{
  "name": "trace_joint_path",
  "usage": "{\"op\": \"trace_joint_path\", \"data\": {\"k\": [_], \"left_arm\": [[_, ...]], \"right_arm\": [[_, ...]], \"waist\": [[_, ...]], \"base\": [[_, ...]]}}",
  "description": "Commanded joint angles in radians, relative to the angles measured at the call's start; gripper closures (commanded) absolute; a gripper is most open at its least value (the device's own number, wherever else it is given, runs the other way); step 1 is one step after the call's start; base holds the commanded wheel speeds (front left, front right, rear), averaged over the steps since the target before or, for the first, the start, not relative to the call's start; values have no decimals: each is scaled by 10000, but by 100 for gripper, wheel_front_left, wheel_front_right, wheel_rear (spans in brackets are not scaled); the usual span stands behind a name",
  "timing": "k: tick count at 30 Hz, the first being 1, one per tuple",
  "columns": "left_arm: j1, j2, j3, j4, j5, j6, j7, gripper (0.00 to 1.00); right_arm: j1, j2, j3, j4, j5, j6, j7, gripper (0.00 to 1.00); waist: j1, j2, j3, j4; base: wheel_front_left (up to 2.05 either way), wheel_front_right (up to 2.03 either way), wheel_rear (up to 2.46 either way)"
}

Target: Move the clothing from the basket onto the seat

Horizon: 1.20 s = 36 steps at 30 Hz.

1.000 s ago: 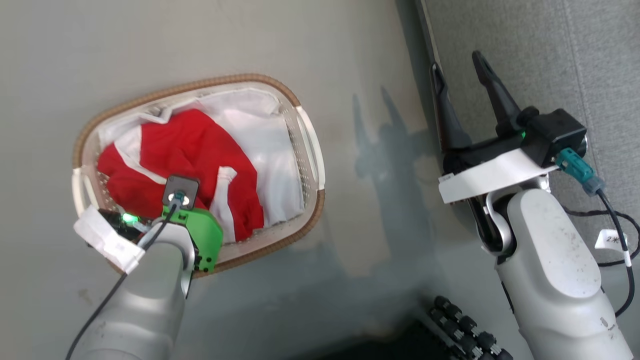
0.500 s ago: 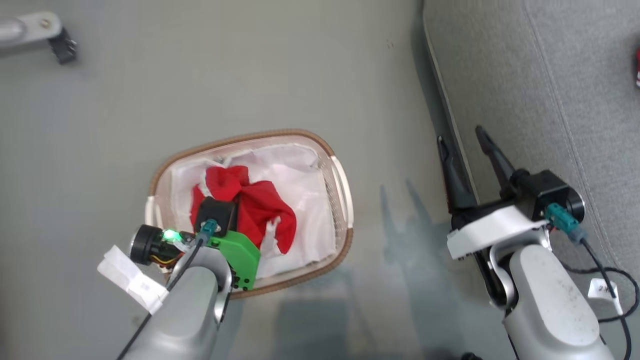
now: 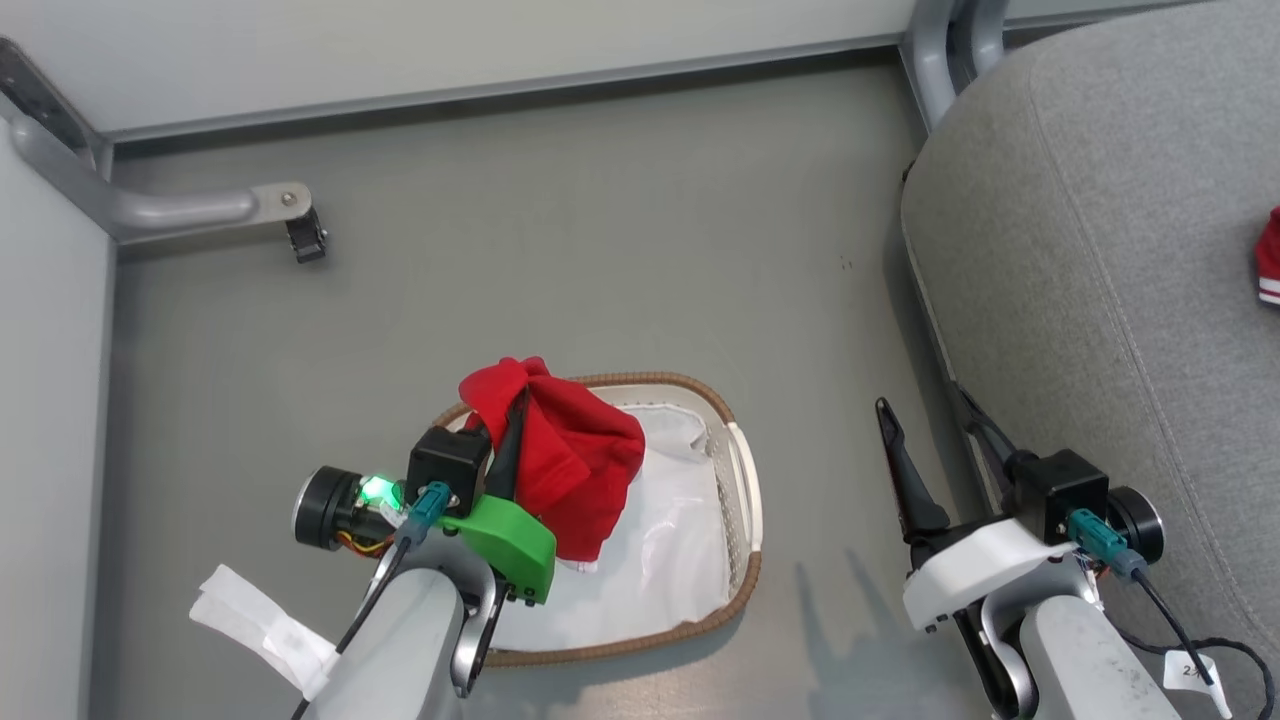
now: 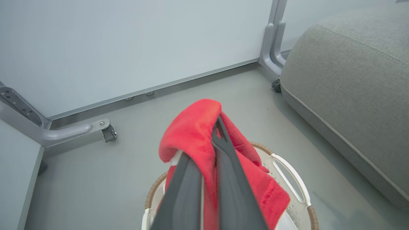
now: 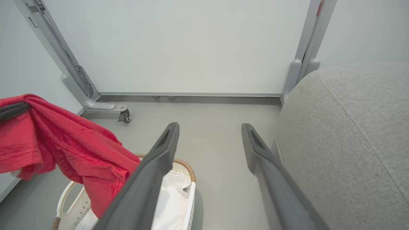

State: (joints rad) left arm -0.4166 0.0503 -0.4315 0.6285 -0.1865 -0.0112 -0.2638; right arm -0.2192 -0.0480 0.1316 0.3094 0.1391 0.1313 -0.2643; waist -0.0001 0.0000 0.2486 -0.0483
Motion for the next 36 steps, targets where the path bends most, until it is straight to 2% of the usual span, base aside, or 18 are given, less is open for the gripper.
{"op": "trace_joint_path", "data": {"k": [1, 13, 25, 28, 36], "left_arm": [[135, 17, 56, -223, 76, -76, -9, 100], [-233, 19, 223, -2578, -83, -311, -8, 100], [-693, 20, -310, -3584, -433, -303, -9, 100], [-705, 20, -498, -3661, -555, -226, -9, 100], [-695, 23, -942, -3661, -764, -178, -9, 100]], "right_arm": [[221, -58, -19, 84, -74, -11, -2, 0], [648, -55, -173, 242, 73, -11, -2, 0], [654, -50, 22, 283, -119, -11, -2, 0], [436, -52, 452, 141, -63, -11, -2, 0], [-865, -58, 2804, 4, -4, -11, -2, 0]], "waist": [[1, 0, -878, 451], [1, 0, -1459, 499], [1, 0, -1593, 490], [1, 0, -1588, 533], [1, 0, -1493, 737]], "base": [[0, 0, 0], [0, 0, 0], [0, 0, 0], [0, 0, 0], [0, 0, 0]]}}
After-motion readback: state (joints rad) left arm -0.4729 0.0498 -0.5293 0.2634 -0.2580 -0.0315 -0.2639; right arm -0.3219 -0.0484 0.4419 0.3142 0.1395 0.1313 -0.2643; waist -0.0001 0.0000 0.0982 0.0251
